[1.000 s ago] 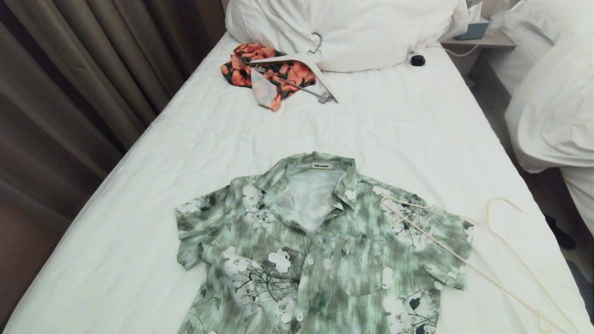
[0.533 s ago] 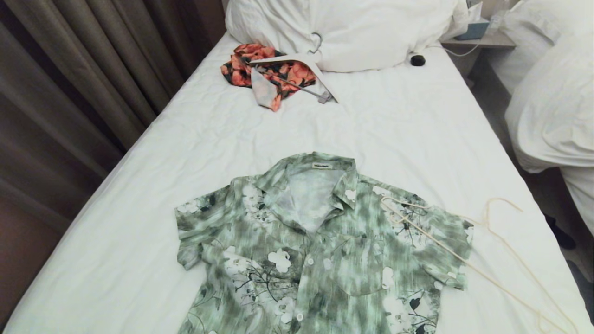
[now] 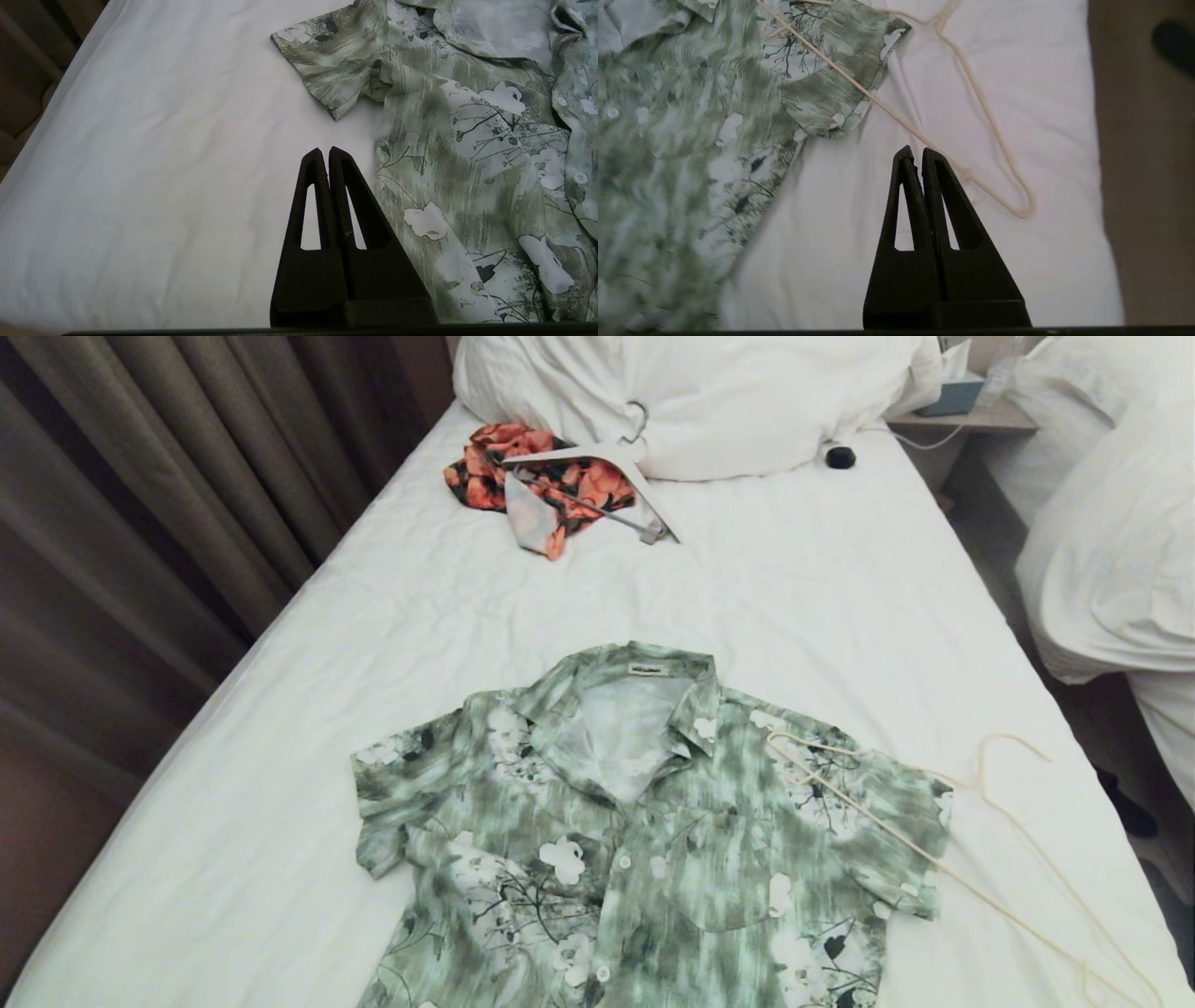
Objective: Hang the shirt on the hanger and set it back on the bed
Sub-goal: Lift the shirt and hanger
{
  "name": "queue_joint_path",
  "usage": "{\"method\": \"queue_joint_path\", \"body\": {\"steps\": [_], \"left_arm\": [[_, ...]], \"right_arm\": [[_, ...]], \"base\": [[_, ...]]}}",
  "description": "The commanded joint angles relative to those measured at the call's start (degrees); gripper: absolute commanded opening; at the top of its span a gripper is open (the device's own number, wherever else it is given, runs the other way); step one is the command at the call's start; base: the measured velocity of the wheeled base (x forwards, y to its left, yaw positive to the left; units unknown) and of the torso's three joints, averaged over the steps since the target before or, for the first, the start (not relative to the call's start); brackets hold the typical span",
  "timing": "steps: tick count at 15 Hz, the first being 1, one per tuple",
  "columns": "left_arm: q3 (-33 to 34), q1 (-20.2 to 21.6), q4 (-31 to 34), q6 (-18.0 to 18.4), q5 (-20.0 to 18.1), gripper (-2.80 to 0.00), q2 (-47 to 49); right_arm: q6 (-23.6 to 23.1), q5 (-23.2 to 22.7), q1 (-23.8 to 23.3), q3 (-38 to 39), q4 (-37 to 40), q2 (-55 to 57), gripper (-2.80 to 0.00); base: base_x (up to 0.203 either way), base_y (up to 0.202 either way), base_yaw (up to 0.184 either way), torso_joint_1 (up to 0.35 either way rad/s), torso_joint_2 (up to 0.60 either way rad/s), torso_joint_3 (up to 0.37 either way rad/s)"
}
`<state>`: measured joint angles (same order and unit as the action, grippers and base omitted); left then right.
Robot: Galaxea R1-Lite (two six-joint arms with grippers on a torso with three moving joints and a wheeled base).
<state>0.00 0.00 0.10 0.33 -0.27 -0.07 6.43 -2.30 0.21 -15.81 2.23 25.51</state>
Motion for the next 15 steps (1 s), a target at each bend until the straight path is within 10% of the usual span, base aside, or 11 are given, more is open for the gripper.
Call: {"method": "queue_joint_path", "body": {"steps": [1,5,11,15], "left_arm": [[0.09,0.0,-0.01,0.02,0.0,-2.8,0.07],[0.0,0.0,-0.01,0.02,0.0,-2.8,0.07],[0.06,0.0,-0.01,0.02,0.0,-2.8,0.07],[0.0,0.0,-0.01,0.02,0.0,-2.8,0.07]], "right_arm": [[2.63,-0.04,-0.07,-3.31,0.02,11.76,-2.8],[8.59,-4.02,-3.29,-9.3,-2.22,30.15,-2.8],[3.19,-41.48,-28.15,-17.01,-4.8,57.32,-2.8],[-2.27,-51.11,-31.83,-22.13,-4.47,67.69,-2.8]], "base": [[0.0,0.0,0.0,0.0,0.0,0.0],[0.0,0.0,0.0,0.0,0.0,0.0],[0.0,0.0,0.0,0.0,0.0,0.0],[0.0,0.0,0.0,0.0,0.0,0.0]]}}
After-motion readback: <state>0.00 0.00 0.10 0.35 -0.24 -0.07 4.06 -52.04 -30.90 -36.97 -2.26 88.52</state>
